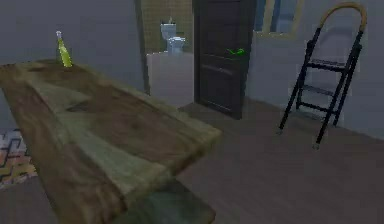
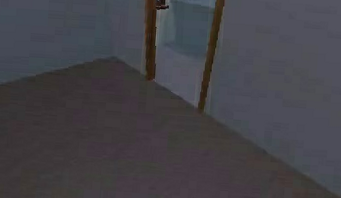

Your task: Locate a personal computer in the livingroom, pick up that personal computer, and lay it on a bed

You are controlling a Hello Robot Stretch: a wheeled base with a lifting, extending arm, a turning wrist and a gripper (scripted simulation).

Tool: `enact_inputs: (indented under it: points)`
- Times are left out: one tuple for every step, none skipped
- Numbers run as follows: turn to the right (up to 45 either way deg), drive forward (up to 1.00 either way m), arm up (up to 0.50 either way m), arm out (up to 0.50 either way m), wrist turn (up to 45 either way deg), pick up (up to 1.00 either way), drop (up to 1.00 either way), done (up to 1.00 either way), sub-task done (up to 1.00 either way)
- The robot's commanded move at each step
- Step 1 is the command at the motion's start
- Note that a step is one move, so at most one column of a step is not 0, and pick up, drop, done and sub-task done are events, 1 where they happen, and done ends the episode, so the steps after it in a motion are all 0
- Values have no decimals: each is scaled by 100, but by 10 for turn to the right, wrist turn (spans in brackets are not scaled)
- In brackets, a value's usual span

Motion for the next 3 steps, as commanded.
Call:
enact_inputs:
  points:
    - [450,0,0,0,0,0,0,0,0]
    - [390,0,0,0,0,0,0,0,0]
    - [30,0,0,0,0,0,0,0,0]
